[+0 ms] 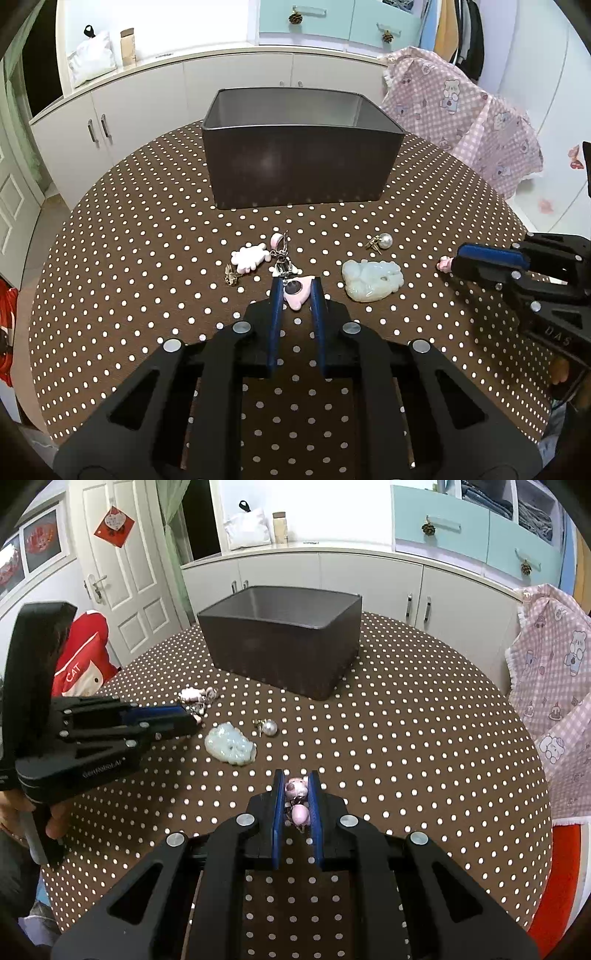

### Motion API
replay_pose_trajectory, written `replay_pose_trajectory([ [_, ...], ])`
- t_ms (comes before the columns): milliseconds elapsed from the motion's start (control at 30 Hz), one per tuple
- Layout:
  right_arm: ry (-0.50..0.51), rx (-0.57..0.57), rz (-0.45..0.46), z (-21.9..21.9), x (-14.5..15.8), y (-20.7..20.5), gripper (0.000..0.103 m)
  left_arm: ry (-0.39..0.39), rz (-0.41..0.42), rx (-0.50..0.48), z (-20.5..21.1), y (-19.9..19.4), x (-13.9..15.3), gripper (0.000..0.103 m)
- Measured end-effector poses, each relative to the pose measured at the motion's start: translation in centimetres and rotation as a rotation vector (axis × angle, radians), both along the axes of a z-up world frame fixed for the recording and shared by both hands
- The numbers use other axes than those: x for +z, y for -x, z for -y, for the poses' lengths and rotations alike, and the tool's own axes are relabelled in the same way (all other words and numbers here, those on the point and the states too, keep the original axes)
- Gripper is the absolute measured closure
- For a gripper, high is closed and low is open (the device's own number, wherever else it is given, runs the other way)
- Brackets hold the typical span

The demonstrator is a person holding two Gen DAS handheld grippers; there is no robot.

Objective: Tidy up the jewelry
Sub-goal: 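Grasp the pink charm with a chain using the left gripper, then carry the pink charms into the metal box and release them with both grippers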

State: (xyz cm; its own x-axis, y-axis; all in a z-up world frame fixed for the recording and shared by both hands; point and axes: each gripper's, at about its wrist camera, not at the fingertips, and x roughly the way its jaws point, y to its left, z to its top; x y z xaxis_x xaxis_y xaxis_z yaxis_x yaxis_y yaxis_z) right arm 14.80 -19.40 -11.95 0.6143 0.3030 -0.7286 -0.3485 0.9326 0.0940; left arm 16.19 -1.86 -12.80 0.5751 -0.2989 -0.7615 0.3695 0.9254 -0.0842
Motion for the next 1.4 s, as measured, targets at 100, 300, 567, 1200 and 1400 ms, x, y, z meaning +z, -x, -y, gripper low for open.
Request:
replay_pose_trajectory([
  [100, -0.017, 0.000, 0.008, 0.1, 0.4, 0.0, 0.092, 0.019, -0.004, -0.001, -0.3, 0.0, 0.1, 0.088],
  [300, -0.076, -0.006, 0.029, 0.7, 1.5, 0.2, 0.092, 0.086, -0.017, -0.009, -1.4, 0.1, 0.8, 0.088],
  [567, -0.156, -0.018, 0.089, 1.4, 4.0, -0.6, 0.092, 0.223, 0.059, -0.026, -2.7, -0.2, 5.7, 0.088],
  [1200, -0.236, -0.038, 0.176, -0.4, 8.2, -7.8, 0.092, 0.258, 0.055, -0.011, 1.3, -9.2, 9.8, 0.088],
  [1400, -0.252, -0.037, 0.126, -0.4, 6.8, -8.9, 0.092, 0.263, 0.005, -0.019, 1.5, -10.3, 8.2, 0.088],
])
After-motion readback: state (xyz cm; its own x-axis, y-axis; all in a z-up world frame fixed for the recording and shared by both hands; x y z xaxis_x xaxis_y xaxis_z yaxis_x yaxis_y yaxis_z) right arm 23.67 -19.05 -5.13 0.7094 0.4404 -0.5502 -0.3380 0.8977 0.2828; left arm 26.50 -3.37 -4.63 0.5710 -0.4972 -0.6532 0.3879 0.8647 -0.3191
